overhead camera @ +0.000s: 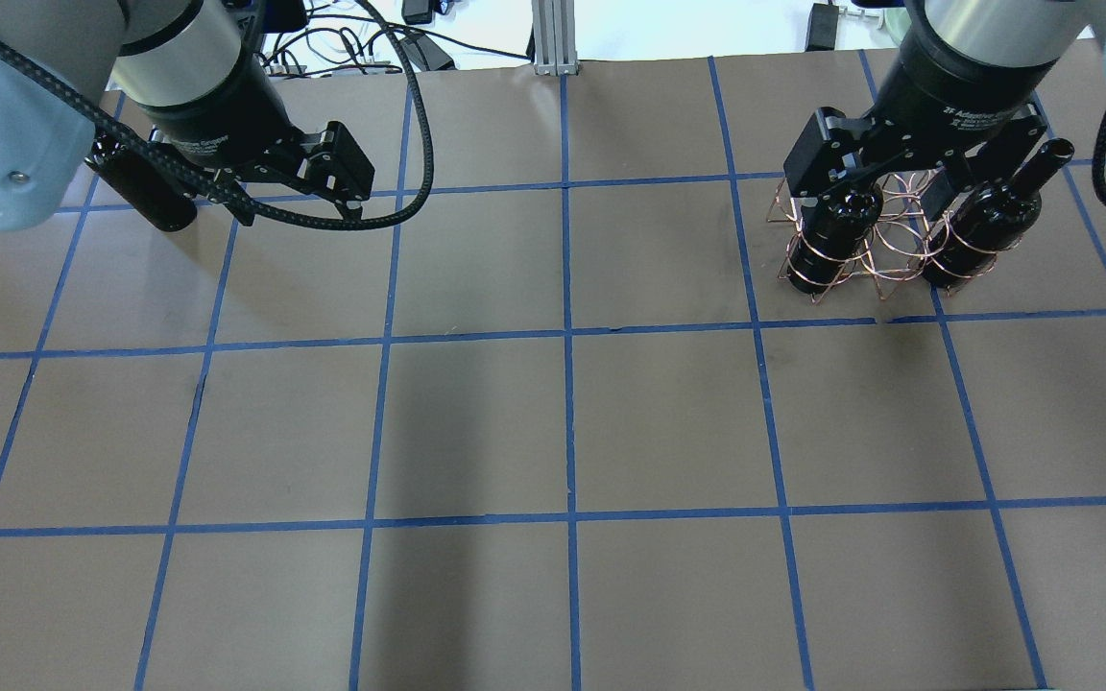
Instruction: Place wine into wine basket
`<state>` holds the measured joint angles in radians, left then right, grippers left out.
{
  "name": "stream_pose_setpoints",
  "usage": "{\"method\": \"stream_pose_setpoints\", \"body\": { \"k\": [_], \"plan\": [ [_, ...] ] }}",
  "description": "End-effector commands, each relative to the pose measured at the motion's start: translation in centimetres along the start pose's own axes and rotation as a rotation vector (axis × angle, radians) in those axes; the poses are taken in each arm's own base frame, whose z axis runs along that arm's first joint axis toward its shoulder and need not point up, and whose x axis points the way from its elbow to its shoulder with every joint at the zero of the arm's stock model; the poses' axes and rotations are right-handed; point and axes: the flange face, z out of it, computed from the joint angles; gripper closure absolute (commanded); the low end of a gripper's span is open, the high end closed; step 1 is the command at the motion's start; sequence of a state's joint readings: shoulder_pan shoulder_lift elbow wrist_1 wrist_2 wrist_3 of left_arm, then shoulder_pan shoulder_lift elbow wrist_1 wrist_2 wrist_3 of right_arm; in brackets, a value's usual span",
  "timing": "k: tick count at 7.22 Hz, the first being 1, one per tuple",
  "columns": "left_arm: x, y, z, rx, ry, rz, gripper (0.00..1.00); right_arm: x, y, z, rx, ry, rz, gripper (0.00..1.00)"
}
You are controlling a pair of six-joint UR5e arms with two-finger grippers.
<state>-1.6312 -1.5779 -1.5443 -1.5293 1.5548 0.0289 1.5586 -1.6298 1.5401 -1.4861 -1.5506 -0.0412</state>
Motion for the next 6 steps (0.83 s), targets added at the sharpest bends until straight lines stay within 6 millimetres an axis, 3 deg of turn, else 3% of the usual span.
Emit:
{"method": "stream_pose_setpoints", "body": {
  "k": [1, 4, 5, 6],
  "plan": [
    [0.0, 0.3, 0.6, -0.012, -0.002, 0.004, 0.0, 0.0, -0.1, 0.3, -0.005, 0.0, 0.033, 0.0],
    [-1.0, 0.2, 0.3, -0.005, -0.015, 0.097, 0.0, 0.2, 0.0, 0.7, -0.005, 0.006, 0.035, 0.0],
    [-2.4, -0.4, 0.3, 0.015, -0.02, 0.148, 0.0, 0.1, 0.0, 0.9, -0.013, 0.008, 0.032, 0.0],
    [-5.2, -1.0, 0.4, 0.034, -0.027, 0.181, 0.0, 0.1, 0.1, 1.1, -0.016, 0.008, 0.029, 0.0]
  ]
}}
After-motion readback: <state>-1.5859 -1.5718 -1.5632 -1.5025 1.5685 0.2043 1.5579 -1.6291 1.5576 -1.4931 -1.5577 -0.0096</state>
